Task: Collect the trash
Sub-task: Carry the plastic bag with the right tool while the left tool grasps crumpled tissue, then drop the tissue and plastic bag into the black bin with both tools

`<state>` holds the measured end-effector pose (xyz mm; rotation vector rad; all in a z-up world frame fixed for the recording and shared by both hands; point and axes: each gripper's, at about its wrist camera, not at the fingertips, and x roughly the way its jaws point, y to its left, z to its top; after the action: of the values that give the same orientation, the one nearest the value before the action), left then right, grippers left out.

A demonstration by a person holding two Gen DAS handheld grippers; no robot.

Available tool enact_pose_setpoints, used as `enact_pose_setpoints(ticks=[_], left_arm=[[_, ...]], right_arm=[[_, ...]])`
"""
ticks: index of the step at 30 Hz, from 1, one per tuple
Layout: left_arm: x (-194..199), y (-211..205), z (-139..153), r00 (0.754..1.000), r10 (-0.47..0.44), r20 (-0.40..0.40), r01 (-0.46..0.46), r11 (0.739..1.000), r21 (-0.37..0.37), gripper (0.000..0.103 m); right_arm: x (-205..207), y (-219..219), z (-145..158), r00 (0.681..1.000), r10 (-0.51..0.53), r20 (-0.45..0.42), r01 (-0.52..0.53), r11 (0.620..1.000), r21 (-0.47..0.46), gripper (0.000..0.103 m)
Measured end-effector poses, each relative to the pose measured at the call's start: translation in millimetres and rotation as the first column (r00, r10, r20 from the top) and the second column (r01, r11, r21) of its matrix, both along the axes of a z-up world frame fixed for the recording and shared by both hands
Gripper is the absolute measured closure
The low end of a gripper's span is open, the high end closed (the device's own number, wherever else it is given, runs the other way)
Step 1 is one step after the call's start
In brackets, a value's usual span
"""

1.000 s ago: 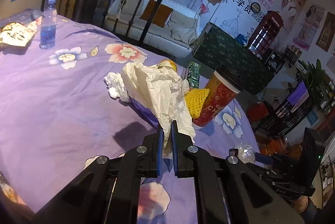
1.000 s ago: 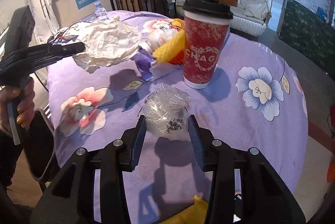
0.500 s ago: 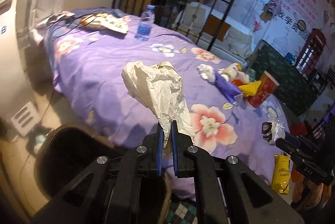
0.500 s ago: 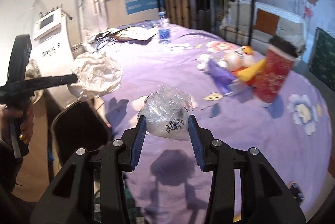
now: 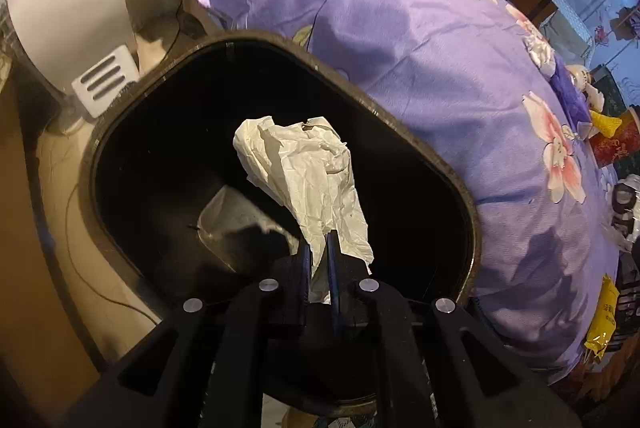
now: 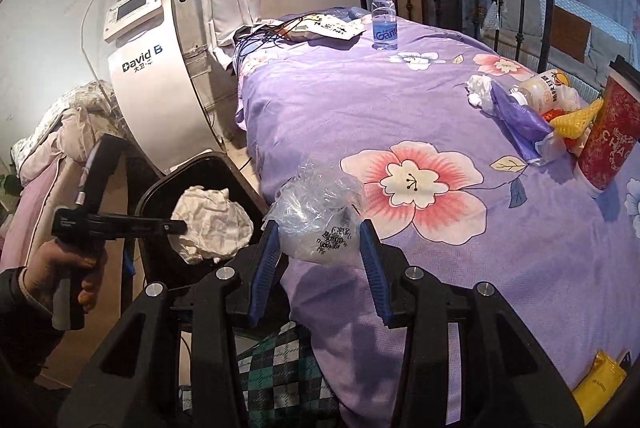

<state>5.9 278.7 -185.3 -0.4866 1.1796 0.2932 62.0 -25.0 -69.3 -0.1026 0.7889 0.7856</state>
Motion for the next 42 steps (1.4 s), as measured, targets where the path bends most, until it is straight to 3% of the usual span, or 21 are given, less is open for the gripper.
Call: enact_pose_setpoints(ticks=[1,3,4,5,9,13,18,23,28,36,38,39,40,42], left_arm=[[3.5,-1.4,-8.3,0.999,-0.007,-0.038,0.007,1.000,0.007,0.090],[8.4,-3.1,-19.9,0.994,-0.003,-0.109,0.007,1.000,0.030,0.070],[9.1,-3.2,-21.9,0.993,-0.001,-0.119,0.004,1.000,0.030,0.051],[8.4,-3.3,-20.8,0.994,0.000,-0.105,0.002,1.000,0.024,0.043],[3.6,-2.5,-4.9,0.999,0.009,-0.052,-0.006,0.999,0.052,0.038],[-9.8,4.0,28.7,0.997,0.054,0.051,-0.061,0.987,0.147,0.030],[-27.9,20.3,84.0,0.972,0.131,0.196,-0.186,0.938,0.293,0.021],[-35.0,32.8,125.1,0.950,0.130,0.282,-0.238,0.889,0.391,0.013],[-28.3,40.5,146.9,0.943,0.124,0.309,-0.250,0.876,0.412,0.009],[-22.5,47.5,132.4,0.934,0.172,0.313,-0.288,0.882,0.374,0.009],[-23.9,49.5,131.7,0.930,0.182,0.319,-0.298,0.882,0.366,0.009],[-24.0,50.2,132.0,0.930,0.182,0.319,-0.299,0.880,0.369,0.009],[-23.8,50.3,131.7,0.930,0.182,0.318,-0.300,0.878,0.373,0.009],[-23.4,51.1,131.3,0.930,0.182,0.319,-0.299,0.879,0.372,0.008]], right_arm=[[-0.5,0.1,-1.5,1.000,-0.002,-0.003,0.002,1.000,-0.004,0.061],[-0.6,0.7,-4.2,1.000,-0.002,-0.011,0.001,1.000,-0.006,0.061],[-1.2,1.4,-4.9,1.000,0.000,-0.017,0.000,1.000,-0.006,0.061],[-1.5,1.9,-6.1,1.000,0.001,-0.023,-0.002,1.000,-0.006,0.061],[-1.4,7.5,-12.0,0.999,0.018,-0.049,-0.018,1.000,-0.002,0.061],[-3.3,24.2,-18.6,0.992,0.081,-0.097,-0.079,0.997,0.019,0.061],[-11.4,67.3,-23.8,0.968,0.207,-0.143,-0.203,0.978,0.044,0.061],[-19.8,123.9,-42.0,0.920,0.328,-0.215,-0.326,0.944,0.048,0.061],[-25.1,168.9,-67.6,0.878,0.391,-0.277,-0.405,0.914,0.007,0.061],[-31.9,206.0,-90.4,0.850,0.420,-0.318,-0.460,0.886,-0.057,0.060],[-32.4,209.9,-95.4,0.849,0.420,-0.320,-0.464,0.883,-0.070,0.057],[-33.3,212.5,-97.5,0.848,0.419,-0.324,-0.465,0.882,-0.074,0.051],[-33.5,214.5,-99.3,0.847,0.419,-0.329,-0.466,0.882,-0.076,0.037],[-34.7,216.2,-99.8,0.849,0.420,-0.320,-0.465,0.882,-0.076,0.027]])
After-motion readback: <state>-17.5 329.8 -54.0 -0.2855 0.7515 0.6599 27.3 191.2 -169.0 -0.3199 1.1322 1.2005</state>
